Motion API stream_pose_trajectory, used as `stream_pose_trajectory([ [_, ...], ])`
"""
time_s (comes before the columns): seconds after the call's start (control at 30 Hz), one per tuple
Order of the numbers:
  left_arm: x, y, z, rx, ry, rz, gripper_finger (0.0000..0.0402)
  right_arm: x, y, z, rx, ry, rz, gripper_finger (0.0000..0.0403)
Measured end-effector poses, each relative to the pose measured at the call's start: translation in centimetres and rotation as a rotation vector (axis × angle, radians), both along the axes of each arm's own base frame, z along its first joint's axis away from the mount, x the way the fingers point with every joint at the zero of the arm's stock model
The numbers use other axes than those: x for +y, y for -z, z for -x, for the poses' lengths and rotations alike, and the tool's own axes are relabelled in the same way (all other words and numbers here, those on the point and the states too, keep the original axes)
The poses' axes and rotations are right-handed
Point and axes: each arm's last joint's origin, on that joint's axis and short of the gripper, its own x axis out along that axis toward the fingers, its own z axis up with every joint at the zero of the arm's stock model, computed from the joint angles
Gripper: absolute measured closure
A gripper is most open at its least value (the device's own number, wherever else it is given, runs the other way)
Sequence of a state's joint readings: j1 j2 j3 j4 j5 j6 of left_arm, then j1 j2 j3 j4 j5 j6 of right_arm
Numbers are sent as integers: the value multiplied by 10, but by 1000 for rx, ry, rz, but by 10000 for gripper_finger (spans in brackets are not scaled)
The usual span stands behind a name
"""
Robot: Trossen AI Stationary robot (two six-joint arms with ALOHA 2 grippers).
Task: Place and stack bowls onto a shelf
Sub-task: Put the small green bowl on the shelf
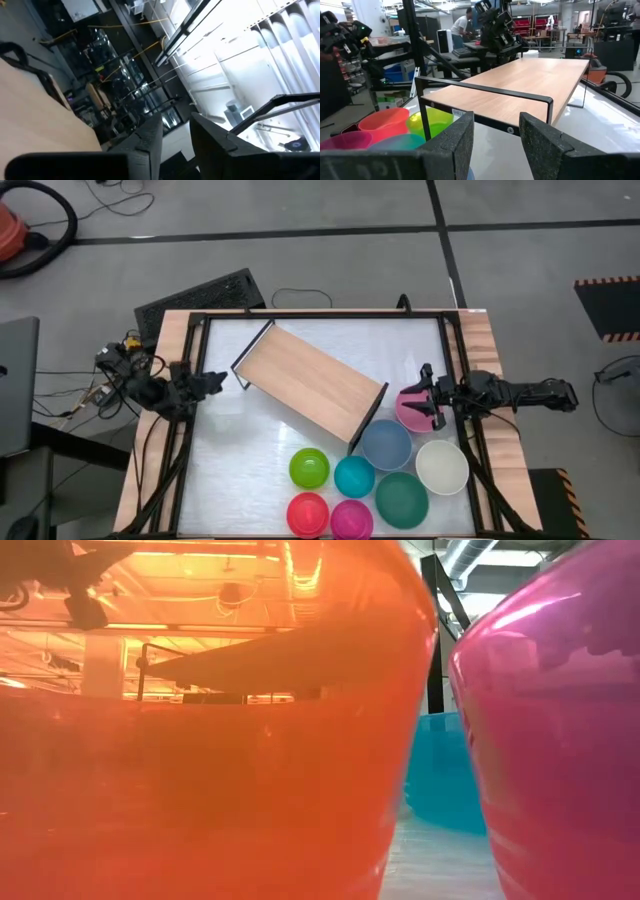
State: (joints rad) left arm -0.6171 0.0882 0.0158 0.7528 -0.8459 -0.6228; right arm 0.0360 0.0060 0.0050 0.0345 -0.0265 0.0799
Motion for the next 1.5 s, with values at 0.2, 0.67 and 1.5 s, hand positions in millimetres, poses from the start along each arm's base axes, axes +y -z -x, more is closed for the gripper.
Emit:
stream_pose_trajectory([
  [0.2, -1, 0, -1, -10, 31, 6, 315, 0, 0, 0, 12, -10, -181, 220],
  [0.67, 0, -5, 0, -33, 28, 40, 315, -2, -17, 3, -37, -16, -893, 220],
  [1.5, -24, -176, -29, 255, 35, -495, 144, -12, -163, 68, 134, 374, -507, 220],
])
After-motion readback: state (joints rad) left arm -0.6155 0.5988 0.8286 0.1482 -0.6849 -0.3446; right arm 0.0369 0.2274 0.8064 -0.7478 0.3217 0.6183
